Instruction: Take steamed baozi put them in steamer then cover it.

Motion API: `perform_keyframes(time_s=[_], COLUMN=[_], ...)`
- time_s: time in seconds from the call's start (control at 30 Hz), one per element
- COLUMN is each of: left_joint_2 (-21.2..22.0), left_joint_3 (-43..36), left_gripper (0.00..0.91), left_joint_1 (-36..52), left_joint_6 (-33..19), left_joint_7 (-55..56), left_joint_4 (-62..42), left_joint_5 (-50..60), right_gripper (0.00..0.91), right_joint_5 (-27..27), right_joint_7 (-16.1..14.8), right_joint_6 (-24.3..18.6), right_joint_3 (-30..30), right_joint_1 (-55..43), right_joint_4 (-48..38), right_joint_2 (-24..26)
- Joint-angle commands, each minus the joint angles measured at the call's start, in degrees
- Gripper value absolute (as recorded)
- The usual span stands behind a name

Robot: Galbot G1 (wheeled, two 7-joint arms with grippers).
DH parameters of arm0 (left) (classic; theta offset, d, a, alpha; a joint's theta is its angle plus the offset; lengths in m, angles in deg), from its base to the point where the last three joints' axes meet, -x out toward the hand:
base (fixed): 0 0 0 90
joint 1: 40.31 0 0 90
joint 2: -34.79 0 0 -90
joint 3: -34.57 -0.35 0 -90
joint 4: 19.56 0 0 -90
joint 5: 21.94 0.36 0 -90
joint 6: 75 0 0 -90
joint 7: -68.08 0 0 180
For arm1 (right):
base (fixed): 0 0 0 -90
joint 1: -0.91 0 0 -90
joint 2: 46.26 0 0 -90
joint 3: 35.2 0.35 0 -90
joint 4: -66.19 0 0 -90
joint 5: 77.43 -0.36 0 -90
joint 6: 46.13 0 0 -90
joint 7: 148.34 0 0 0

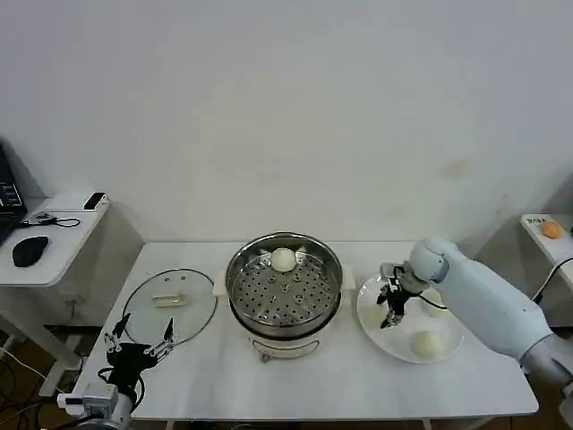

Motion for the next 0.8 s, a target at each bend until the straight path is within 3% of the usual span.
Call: perform_keyframes(time_s=[0.03, 0.23, 0.5, 0.6, 0.8], left_joint_2=[-0.27, -0.31, -0.46, -0.78, -0.48], left_joint_3=[-0.25, -0.34, -0.23, -0.46, -0.26], left_gripper=[0.907, 0.907, 0.907, 0.907, 0.907], left_joint_1=[0.14, 0.07, -0.53, -1.09, -1.12], left_joint_6=[0.02, -0.15, -0.24, -0.30, -0.31], left_joint_7=[-0.16, -0.18, -0.11, -0.21, -0.20], left_joint_4=[0.22, 0.63, 2.15, 2.97, 3.81], left_joint_5=[0.02, 0.05, -0.08, 0.09, -0.01], right_gripper=[0.675, 0.675, 0.675, 0.675, 0.675], right_joint_5=[-3.32, -10.31, -19.40, -21.66, -25.86], right_joint_7=[-0.07, -1.82, -3.10, -3.24, -3.27], right_joint_6=[0.26, 2.21, 5.13, 5.45, 7.58], right_joint_3=[-2.90, -10.54, -19.69, -23.90, -26.20], right_joint_1=[-5.37, -18.10, -31.96, -37.75, -41.62], right_joint_4=[3.51, 6.10, 7.33, 6.86, 3.87], right_joint_2=[2.79, 4.43, 2.04, -0.86, -9.27])
